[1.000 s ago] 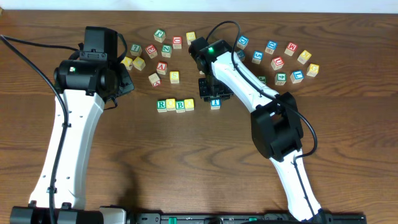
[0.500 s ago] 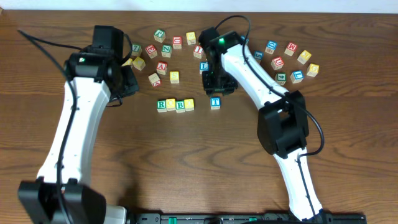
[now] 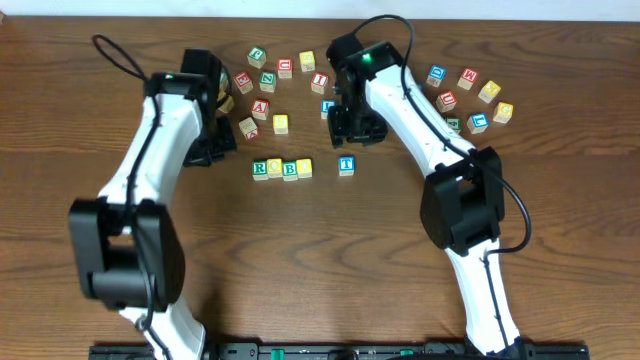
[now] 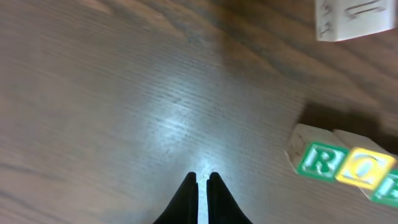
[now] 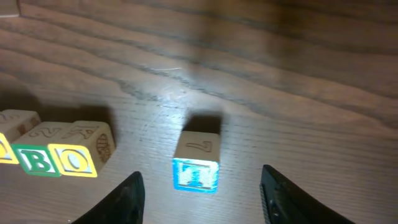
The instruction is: Spell out ROBOT
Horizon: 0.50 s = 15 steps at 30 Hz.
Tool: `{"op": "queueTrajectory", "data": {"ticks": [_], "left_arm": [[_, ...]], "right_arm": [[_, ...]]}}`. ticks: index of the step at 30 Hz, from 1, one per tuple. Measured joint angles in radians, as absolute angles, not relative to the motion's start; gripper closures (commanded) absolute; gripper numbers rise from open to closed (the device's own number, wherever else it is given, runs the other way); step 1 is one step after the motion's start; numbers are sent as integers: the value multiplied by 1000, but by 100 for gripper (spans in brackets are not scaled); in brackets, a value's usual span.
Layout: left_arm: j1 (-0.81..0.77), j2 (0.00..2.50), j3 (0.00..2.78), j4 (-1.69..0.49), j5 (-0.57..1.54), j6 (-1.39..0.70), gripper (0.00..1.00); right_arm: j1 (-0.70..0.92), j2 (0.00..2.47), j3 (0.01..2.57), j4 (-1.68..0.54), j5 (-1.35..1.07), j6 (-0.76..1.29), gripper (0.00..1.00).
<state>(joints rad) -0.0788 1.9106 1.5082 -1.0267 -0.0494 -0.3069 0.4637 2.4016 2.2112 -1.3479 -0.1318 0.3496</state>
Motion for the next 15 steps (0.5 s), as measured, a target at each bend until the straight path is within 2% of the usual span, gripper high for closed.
{"op": "queueTrajectory", "data": {"ticks": [9,15], "left_arm": [[-96,2025,1498,-918,44,-217,92],[-167,2025,1489,-872,56,-181,93]], "right_arm": [[409,2402,2211,-1352,-133,325,50],[360,2402,2211,-1362,-135,323,51]]}}
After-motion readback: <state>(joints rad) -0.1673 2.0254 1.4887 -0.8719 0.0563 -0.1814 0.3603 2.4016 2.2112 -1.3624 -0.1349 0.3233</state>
